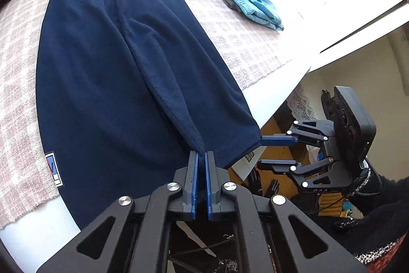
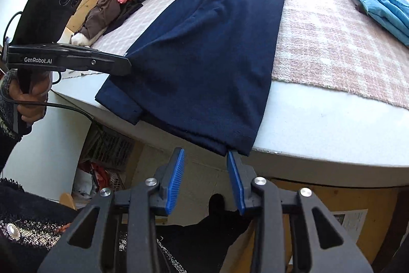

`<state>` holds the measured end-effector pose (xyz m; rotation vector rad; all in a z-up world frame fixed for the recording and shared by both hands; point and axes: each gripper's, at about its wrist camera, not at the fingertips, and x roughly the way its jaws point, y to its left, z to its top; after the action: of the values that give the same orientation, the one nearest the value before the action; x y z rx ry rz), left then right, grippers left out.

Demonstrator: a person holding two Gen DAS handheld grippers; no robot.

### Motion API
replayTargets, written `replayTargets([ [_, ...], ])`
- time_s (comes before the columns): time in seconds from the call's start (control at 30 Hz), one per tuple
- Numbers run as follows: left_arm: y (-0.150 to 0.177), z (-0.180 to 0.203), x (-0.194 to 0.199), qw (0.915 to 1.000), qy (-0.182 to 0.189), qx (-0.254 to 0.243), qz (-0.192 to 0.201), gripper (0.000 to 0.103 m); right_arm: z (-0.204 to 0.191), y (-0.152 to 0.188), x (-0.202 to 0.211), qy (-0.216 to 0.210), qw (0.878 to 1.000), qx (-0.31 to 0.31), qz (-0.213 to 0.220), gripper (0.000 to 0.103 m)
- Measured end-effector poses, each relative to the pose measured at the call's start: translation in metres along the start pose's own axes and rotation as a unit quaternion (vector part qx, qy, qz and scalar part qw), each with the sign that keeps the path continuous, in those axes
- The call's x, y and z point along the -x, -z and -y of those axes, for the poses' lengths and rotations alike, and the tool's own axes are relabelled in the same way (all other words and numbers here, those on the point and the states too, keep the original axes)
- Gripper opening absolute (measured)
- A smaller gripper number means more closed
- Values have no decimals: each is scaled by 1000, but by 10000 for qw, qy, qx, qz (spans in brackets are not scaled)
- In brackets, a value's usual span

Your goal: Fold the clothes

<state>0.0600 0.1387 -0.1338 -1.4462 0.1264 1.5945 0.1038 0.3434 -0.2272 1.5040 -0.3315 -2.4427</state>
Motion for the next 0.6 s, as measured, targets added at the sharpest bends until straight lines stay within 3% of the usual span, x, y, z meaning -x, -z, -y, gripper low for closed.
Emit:
replayTargets([
  [0.17,-7,5,3,9999,54,-98,-24,4,-9,6,-2,260,9993,-91,260,17],
  [0.23,-8,4,5,9999,79,-109,-28,4,-6,7,-3,444,9987,-55,237,16],
  [0.5,-11,9,6,9997,106,-235,-37,4,2,7,1,496,9971,-311,482,16],
  [0.53,-11,8,6,9997,103,-240,-45,4,2,7,1,495,9969,-335,502,13],
  [0.57,-11,8,6,9996,99,-244,-52,4,3,7,2,585,9963,-344,521,3],
  [0.6,-11,7,6,9996,109,-236,-56,4,4,7,4,604,9956,-417,582,3],
])
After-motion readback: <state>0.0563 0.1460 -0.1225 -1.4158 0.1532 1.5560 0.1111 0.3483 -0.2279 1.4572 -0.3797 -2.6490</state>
